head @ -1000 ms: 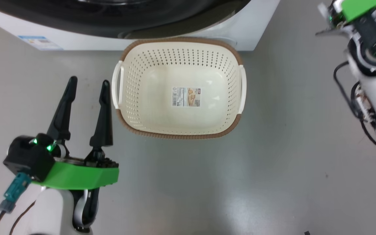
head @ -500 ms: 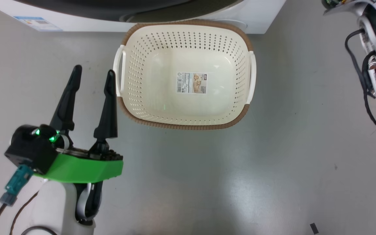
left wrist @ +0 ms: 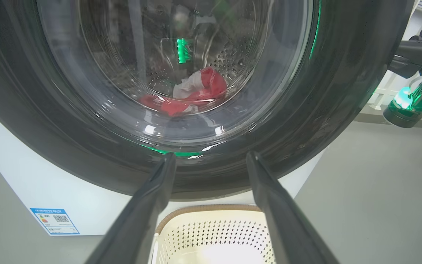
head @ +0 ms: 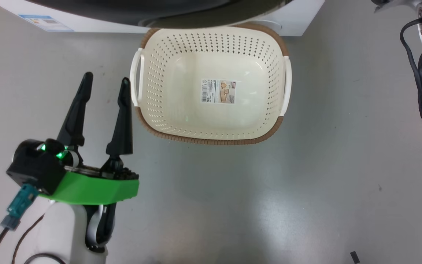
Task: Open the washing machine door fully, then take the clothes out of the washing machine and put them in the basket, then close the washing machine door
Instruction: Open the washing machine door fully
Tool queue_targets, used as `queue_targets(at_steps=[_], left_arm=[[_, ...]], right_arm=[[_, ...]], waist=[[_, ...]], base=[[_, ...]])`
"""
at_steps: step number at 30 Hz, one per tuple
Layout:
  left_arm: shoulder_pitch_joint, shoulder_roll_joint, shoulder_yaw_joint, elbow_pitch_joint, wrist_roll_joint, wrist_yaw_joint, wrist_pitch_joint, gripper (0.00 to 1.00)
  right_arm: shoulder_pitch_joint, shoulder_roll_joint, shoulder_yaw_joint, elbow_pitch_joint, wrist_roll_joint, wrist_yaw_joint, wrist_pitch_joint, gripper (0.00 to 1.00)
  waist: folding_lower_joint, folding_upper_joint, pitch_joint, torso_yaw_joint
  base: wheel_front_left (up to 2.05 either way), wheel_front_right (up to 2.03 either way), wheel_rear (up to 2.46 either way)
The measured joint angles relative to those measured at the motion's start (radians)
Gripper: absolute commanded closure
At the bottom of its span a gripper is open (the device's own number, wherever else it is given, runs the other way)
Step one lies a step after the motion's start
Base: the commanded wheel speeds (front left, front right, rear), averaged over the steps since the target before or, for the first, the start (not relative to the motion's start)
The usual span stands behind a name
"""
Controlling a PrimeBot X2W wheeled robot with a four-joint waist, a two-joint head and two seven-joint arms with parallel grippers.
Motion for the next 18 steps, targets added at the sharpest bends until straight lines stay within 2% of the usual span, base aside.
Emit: queue_targets(at_steps=[6,18], left_arm=[[0.0,0.0,0.001,0.006,0.0,0.001,0.0,0.0],[0.001,0.0,0.009,0.027,0.008,0.001,0.0,0.0]], right_arm=[[0.005,0.006,0.0,-0.015,0.0,-0.004,0.078,1.0],[0.079,0.033,0.001,-0.025,-0.018,-0.004,0.151,1.0]], waist=[[0.0,0.0,-0.013,-0.003],[0.0,0.0,-0.062,-0.022]], base=[[0.0,0.0,0.0],[0.0,0.0,0.0]])
